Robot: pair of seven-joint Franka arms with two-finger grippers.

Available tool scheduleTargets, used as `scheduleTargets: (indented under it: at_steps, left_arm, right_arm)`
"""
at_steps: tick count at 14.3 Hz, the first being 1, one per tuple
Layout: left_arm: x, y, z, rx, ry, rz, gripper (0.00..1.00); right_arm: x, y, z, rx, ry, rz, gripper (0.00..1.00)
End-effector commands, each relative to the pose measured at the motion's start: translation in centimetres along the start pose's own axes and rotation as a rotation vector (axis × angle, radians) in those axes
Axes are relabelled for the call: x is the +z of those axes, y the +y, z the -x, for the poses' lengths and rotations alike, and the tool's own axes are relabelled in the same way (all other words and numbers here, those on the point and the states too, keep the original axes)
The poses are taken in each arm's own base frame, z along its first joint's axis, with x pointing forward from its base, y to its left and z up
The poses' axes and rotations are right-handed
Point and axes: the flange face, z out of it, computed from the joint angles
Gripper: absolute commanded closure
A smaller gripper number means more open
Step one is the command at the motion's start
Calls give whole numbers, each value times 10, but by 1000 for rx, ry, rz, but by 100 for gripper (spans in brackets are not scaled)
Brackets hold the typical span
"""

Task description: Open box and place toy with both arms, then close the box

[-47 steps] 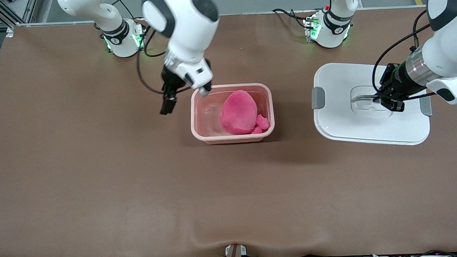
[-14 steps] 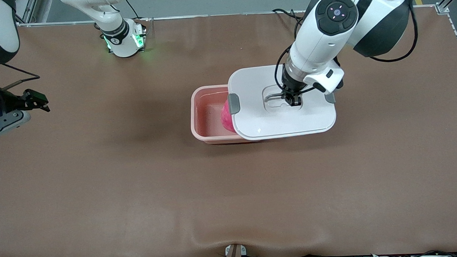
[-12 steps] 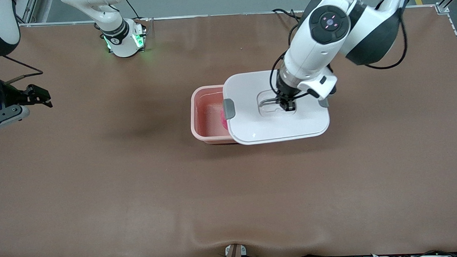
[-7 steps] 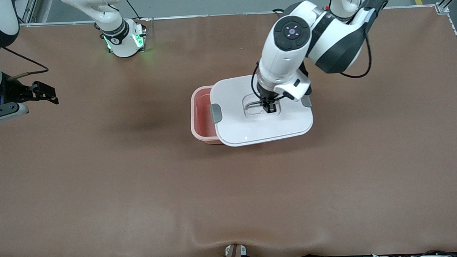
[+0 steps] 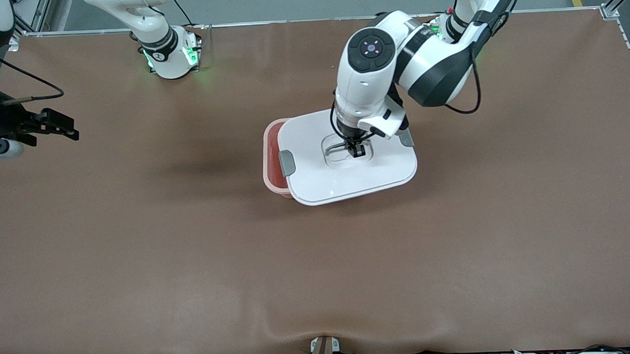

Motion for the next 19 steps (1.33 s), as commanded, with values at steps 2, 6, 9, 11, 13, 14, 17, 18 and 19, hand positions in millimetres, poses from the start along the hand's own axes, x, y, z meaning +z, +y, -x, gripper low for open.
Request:
scheduleTargets:
  at_steps: [2,6,9,11,13,14,17,18,19]
  left_arm:
    - [15,-10,22,19,-4,41,100]
    - [35,-25,38,94,19,66,100]
    - [42,-40,49,184,27,68,100]
    - [46,-45,51,244,31,62,100]
    - [48,-46,52,271,34,55,100]
    - [51,-47,51,274,38,52,100]
    - [59,-50,50,288,52,42,100]
    - [61,-51,49,287,55,39,100]
    - [62,-52,50,288,55,36,100]
  right_arm:
    - [-28,-12,-1,34,9,-17,0]
    - [-35,-6,-3,44,51,-57,0]
    - [-36,1,-7,55,79,-48,0]
    - [-36,2,-8,56,88,-10,0]
    - [-37,2,-8,66,92,45,0]
    - [-38,2,-8,71,93,48,0]
    - [-33,5,-5,79,69,45,0]
    - [-30,5,-4,79,61,44,0]
    - [-30,5,-4,79,61,43,0]
